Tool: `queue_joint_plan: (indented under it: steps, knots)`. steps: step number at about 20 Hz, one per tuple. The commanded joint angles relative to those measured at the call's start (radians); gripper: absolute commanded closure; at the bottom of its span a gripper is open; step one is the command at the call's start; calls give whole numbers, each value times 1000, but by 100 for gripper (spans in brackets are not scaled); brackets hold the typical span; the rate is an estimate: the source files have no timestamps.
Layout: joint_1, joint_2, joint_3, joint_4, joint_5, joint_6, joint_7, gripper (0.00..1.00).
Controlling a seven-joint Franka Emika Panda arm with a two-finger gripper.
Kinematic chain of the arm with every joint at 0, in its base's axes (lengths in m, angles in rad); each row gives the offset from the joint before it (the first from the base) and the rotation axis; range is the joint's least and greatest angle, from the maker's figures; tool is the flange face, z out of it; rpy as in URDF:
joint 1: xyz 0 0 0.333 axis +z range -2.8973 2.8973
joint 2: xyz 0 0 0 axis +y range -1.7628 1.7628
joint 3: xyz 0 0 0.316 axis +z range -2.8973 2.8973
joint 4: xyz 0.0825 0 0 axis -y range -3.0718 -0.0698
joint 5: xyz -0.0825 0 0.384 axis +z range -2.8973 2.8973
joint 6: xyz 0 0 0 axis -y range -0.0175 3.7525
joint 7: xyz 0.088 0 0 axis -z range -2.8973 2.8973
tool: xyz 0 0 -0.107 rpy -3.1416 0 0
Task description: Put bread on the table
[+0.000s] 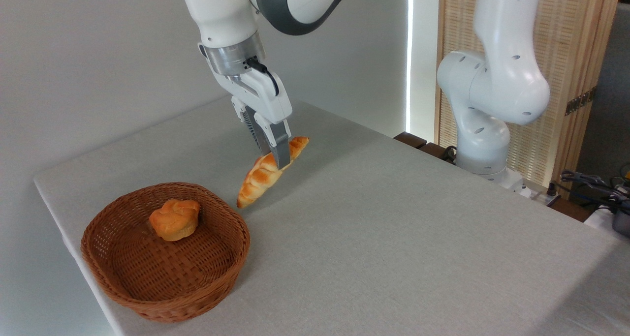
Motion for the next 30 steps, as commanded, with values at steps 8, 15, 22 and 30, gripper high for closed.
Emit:
queue_joint_plan:
  steps: [8,15,22,30]
  knots:
    - [-16,24,5,2,-6,-3,-10,0]
    - [-13,27,17,11,12,129,-9,0]
    - [-4,105,100,144,24,192,-18,0]
    - [-4,124,129,171,24,192,-21,0]
